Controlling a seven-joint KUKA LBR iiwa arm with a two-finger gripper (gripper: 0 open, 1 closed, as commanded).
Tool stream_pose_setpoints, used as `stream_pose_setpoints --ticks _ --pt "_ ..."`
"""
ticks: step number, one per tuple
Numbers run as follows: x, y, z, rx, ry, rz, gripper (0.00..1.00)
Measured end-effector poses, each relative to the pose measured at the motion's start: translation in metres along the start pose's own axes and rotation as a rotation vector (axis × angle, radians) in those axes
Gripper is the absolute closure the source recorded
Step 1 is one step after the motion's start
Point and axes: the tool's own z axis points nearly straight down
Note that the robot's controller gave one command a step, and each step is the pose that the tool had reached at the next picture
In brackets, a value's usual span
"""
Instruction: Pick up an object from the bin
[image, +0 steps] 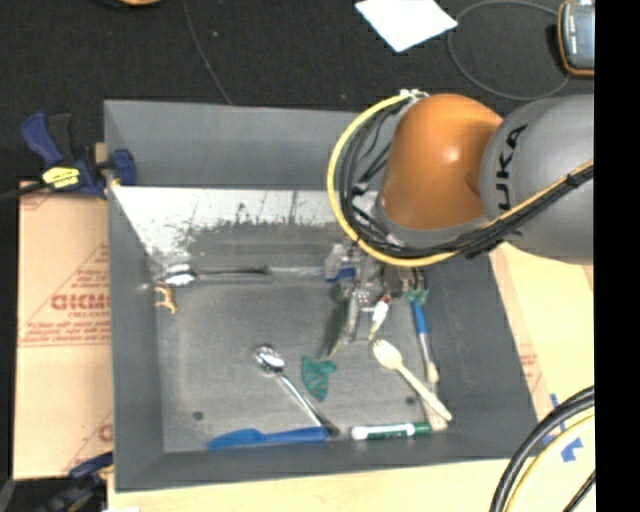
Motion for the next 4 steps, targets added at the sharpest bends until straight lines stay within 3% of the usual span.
stream_pose_setpoints --ticks 1,2,3,4 --pt "-0.002 0.000 -0.004 -0.001 -0.008 0.001 0.00" --pt "-0.024 -0.046 0.118 0.004 -0.013 -0.534 0.00" --pt "0.002 -0.050 0.049 0.003 -0.012 -0.717 0.00" --pt "-0.016 -0.050 0.130 -0.003 -0.001 -0.599 0.00"
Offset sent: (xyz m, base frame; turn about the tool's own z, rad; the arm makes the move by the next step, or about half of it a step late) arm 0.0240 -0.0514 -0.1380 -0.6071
